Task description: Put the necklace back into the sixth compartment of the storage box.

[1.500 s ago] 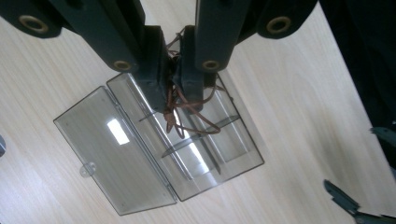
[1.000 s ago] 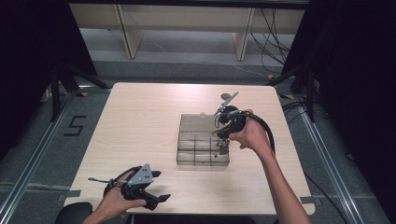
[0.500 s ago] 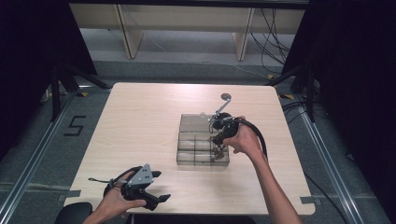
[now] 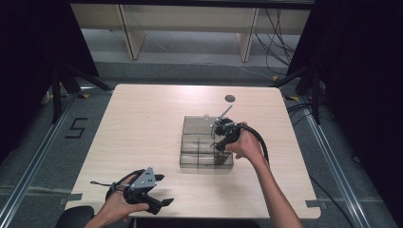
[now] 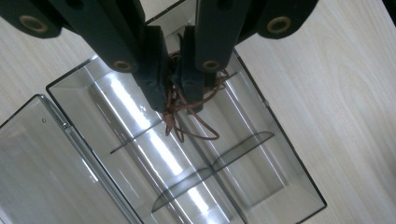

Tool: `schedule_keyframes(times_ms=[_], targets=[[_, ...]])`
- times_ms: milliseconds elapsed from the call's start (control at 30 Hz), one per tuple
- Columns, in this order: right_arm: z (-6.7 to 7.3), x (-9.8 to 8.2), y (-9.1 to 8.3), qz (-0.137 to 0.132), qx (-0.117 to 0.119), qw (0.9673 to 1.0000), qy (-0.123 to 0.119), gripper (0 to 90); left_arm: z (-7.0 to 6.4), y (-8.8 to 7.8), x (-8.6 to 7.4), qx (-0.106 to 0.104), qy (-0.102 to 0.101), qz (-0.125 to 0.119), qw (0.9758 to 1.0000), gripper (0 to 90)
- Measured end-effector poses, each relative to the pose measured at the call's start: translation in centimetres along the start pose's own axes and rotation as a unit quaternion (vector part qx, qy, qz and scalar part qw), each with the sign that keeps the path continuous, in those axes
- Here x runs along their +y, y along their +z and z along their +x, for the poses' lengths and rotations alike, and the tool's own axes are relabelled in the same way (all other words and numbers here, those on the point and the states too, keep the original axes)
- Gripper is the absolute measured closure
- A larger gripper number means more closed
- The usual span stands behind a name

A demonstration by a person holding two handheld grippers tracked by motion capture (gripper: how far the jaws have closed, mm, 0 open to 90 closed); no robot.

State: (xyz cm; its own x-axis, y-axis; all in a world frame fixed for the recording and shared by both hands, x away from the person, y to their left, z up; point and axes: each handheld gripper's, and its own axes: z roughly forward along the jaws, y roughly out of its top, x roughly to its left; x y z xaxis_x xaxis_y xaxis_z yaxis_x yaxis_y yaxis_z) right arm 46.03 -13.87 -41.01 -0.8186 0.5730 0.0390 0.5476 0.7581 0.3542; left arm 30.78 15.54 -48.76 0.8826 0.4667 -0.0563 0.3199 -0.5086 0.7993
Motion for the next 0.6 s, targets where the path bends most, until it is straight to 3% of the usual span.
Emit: schedule_keyframes(times_ms=[333,400,600], targets=[[-0.4,-1.3,1.3,0.02,0.01,0.9997,0.009,83.8,0.1,0.0,0.0,-0.003,0.006,0.003,1.0,15.1],[-0.7,-1.5,1.7,0.022,0.011,0.9997,-0.002,83.8,0.1,0.0,0.0,-0.002,0.004,0.003,1.0,15.1],[-0.8,-2.1,2.6,0.038,0.02,0.999,0.013,83.7,0.0,0.1,0.0,0.001,0.002,0.004,1.0,15.0]])
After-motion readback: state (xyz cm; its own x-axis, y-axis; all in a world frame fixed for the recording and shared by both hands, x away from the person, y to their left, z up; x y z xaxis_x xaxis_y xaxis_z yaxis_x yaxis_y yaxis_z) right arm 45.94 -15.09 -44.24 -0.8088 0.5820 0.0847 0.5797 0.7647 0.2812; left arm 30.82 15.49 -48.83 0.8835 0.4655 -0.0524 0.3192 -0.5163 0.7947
